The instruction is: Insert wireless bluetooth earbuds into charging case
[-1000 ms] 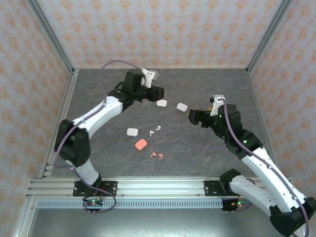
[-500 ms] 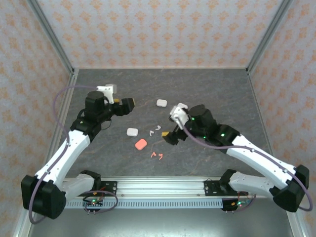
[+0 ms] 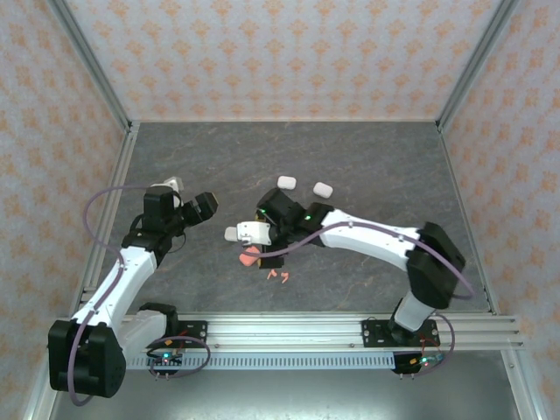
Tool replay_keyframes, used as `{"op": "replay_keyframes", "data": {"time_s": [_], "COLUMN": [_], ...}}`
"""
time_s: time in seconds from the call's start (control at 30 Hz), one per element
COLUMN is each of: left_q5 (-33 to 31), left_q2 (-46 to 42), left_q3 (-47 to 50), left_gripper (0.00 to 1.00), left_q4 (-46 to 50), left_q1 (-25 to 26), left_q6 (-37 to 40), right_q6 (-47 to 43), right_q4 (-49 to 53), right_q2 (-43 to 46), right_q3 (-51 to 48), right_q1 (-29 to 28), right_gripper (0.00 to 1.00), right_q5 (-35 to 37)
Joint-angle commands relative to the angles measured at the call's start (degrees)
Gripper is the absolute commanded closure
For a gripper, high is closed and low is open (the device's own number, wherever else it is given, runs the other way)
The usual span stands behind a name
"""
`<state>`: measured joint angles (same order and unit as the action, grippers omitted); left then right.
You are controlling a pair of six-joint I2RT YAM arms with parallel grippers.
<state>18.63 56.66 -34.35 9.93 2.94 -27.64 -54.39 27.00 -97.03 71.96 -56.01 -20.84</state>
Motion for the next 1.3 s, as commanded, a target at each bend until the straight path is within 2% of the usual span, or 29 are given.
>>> {"op": "replay_keyframes", "data": {"time_s": [0.0,0.1,0.23,0.7,0.9,1.07,1.27], "left_q5": [-4.9,-6.0,-6.7,-7.7,-8.1,-7.7,-3.6], "left_q2": [-2.0,-2.6,-3.0,-1.7,-1.8,-2.5,-7.3], "left_q3": [1.4,1.6,1.3,1.0,0.9,0.6,0.5], "left_gripper": [0.07,0.05,0.04,0.04,0.04,0.04,0.08], "left_q4": [1.6,2.3,2.6,2.7,3.3,3.9,2.7], "left_q1": [-0.6,-0.9,-1.1,-1.4,-1.4,-1.4,-1.4], "left_q6": [-0.5,-0.4,0.2,0.1,0.0,0.2,2.7], "right_q6": [-4.0,-4.6,-6.1,-4.4,-4.3,-3.9,0.7], "right_q4": [3.0,4.0,5.5,2.5,6.0,6.6,1.5], "right_q2": [-5.2,-10.6,-15.2,-21.7,-23.7,-21.9,-14.4], "right_q3": [4.7,8.0,10.3,11.5,14.2,13.6,8.6], "right_q1": [-0.3,-0.3,-0.4,-1.1,-1.2,-1.1,0.9], "right_gripper": [0.07,0.13,0.15,0.23,0.43,0.57,0.61], "right_q5": [0.3,1.5,1.1,-0.3,-0.1,1.4,0.5]}}
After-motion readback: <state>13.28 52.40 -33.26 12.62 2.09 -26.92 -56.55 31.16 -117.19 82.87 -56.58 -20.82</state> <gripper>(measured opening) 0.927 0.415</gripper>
